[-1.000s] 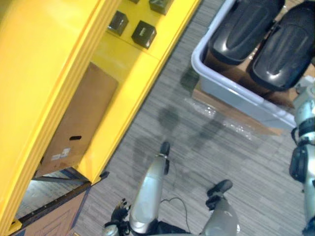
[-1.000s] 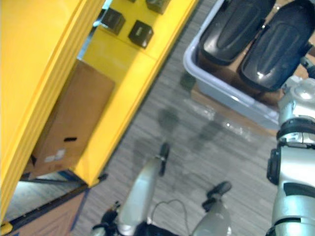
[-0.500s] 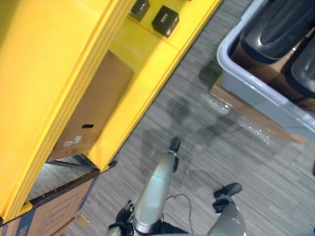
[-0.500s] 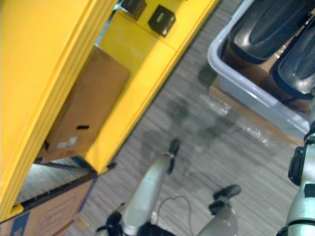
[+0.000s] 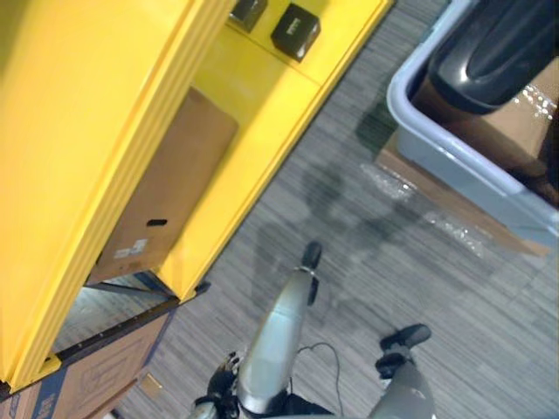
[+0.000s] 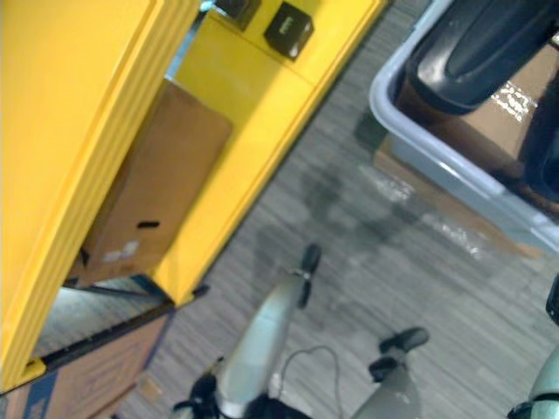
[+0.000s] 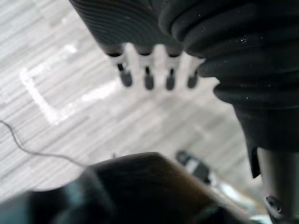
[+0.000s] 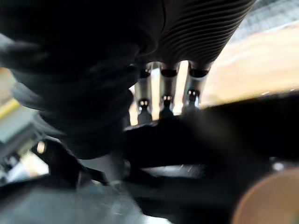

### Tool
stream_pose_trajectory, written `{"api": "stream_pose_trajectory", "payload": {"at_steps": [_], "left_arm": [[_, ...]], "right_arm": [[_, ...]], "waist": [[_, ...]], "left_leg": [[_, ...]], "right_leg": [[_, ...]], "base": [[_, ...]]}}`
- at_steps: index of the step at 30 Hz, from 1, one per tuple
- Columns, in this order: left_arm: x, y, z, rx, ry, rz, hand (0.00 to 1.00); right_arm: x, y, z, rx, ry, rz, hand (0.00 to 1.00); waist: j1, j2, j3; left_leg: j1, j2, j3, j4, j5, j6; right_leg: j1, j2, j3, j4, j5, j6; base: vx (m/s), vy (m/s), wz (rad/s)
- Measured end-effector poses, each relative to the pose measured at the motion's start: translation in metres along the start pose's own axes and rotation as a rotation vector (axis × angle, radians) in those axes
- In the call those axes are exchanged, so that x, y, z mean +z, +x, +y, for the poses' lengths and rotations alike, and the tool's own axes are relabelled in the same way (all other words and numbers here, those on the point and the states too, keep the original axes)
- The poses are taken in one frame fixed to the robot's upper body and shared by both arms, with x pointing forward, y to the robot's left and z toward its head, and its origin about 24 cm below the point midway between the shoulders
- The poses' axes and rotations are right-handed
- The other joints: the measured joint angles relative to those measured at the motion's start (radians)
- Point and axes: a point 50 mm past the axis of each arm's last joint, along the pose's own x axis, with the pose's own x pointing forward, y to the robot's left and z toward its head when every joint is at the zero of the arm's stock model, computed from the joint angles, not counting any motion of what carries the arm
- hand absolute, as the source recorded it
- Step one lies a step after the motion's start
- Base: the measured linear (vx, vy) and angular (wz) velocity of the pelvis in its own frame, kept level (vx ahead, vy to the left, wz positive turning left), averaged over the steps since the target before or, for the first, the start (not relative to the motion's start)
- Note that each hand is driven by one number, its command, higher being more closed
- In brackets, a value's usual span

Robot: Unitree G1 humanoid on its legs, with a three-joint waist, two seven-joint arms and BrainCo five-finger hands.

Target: Walk over and take plastic housings, then place them on the shelf

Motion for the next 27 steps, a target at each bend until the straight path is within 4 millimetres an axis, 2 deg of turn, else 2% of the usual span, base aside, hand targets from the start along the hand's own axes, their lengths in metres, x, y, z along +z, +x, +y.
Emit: {"api": "stream_pose_trajectory", "payload": {"at_steps": [5,9,13,15,17,20,22,23,27], "left_arm": [[0.005,0.001,-0.001,-0.015,-0.004,-0.026,0.00],[0.016,0.001,0.003,-0.018,-0.025,-0.069,0.00],[0.028,0.000,0.019,0.023,-0.037,-0.111,0.00],[0.037,-0.001,0.024,0.030,-0.040,-0.150,0.00],[0.043,-0.002,0.029,0.059,-0.087,-0.191,0.00],[0.057,-0.003,0.030,0.085,-0.098,-0.264,0.00],[0.078,-0.006,0.036,0.150,-0.158,-0.370,0.00],[0.083,-0.007,0.038,0.160,-0.163,-0.393,0.00],[0.123,-0.019,0.042,0.220,-0.215,-0.579,0.00]], "right_arm": [[0.004,-0.002,0.001,-0.012,-0.162,-0.036,1.00],[0.012,-0.005,0.011,-0.005,-0.320,-0.175,1.00],[0.012,-0.013,0.035,0.029,-0.406,-0.319,1.00],[0.001,-0.014,0.045,0.024,-0.444,-0.352,1.00],[-0.001,-0.018,0.056,0.030,-0.442,-0.385,1.00],[0.001,-0.023,0.061,0.007,-0.430,-0.456,1.00],[0.004,-0.034,0.072,-0.011,-0.408,-0.554,1.00],[0.004,-0.035,0.072,-0.023,-0.417,-0.567,1.00],[-0.007,-0.045,0.087,-0.007,-0.405,-0.635,1.00]], "waist": [[-0.003,0.002,-0.002],[-0.013,-0.010,-0.007],[-0.038,-0.051,-0.016],[-0.043,-0.085,-0.024],[-0.057,-0.115,-0.027],[-0.076,-0.137,-0.024],[-0.093,-0.168,-0.023],[-0.094,-0.174,-0.022],[-0.119,-0.219,-0.028]], "left_leg": [[0.002,0.009,0.004,-0.005,0.004,-0.003],[0.006,0.024,0.009,-0.003,0.004,-0.003],[0.020,0.039,0.011,-0.006,0.006,-0.006],[0.036,0.046,0.021,-0.011,0.005,-0.007],[0.041,0.053,0.031,-0.011,0.005,-0.007],[0.057,0.058,0.033,-0.011,0.005,-0.007],[0.090,0.061,0.041,-0.023,0.006,-0.010],[0.098,0.062,0.045,-0.026,0.007,-0.011],[0.149,0.061,0.053,-0.061,0.014,-0.021]], "right_leg": [[0.007,0.012,0.003,-0.022,0.017,-0.002],[0.013,0.030,0.012,-0.044,0.032,-0.008],[0.021,0.041,0.018,-0.045,0.033,-0.009],[0.030,0.044,0.022,-0.047,0.032,-0.014],[0.030,0.049,0.028,-0.053,0.037,-0.020],[0.052,0.058,0.029,-0.073,0.049,-0.034],[0.074,0.059,0.037,-0.077,0.050,-0.033],[0.080,0.060,0.040,-0.078,0.050,-0.033],[0.118,0.066,0.043,-0.093,0.049,-0.036]], "base": [[-0.06,-0.018,-0.05],[-0.05,-0.014,-0.09],[-0.07,-0.025,-0.08],[-0.08,-0.012,-0.08],[-0.08,-0.002,-0.13],[-0.08,0.003,-0.06],[-0.08,0.003,-0.07],[-0.07,-0.007,-0.07],[-0.05,-0.019,-0.02]]}}
